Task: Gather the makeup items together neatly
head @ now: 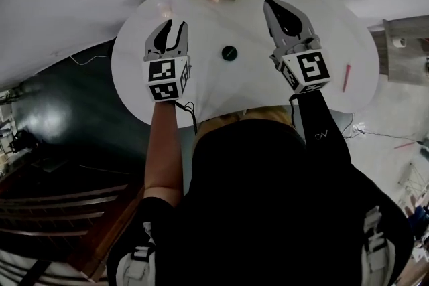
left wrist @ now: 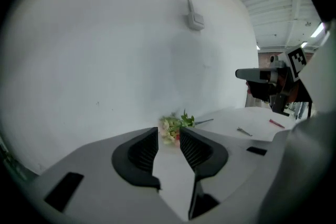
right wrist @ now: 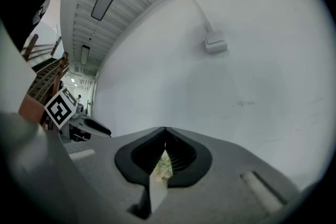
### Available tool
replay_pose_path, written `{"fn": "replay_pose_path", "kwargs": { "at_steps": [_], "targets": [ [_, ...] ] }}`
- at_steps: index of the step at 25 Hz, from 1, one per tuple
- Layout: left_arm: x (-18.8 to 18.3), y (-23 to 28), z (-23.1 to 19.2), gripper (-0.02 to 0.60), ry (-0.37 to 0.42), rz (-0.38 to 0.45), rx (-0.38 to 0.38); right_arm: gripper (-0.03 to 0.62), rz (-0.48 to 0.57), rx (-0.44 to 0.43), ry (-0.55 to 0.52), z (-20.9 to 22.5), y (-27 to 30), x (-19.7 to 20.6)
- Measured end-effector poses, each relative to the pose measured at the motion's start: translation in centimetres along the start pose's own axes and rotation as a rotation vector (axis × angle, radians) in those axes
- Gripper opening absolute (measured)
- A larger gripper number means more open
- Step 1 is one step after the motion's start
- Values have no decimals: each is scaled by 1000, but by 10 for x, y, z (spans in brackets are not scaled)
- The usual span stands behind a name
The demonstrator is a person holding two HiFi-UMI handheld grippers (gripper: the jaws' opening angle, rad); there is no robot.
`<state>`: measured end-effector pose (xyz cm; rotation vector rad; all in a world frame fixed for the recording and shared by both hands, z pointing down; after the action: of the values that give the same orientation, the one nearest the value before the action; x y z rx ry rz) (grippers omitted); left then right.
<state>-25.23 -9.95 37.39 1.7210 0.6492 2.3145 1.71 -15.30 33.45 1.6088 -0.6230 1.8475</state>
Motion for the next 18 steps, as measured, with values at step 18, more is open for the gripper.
{"fn": "replay_pose_path", "kwargs": {
  "at_steps": [18],
  "targets": [
    [114, 141, -94, 209, -186, -348, -68, 6, -141, 76, -30, 14, 17, 30]
  ]
}}
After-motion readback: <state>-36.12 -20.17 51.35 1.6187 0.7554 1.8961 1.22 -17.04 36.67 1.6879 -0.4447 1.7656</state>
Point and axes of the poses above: the fingertips, and each gripper's own axes: y forward along the fingers, z to its right, x out of its underside, the point moved 8 cm from there along -y, backward along the fingers, and after that the axes turned 8 degrees about y, right-handed, at the moved point
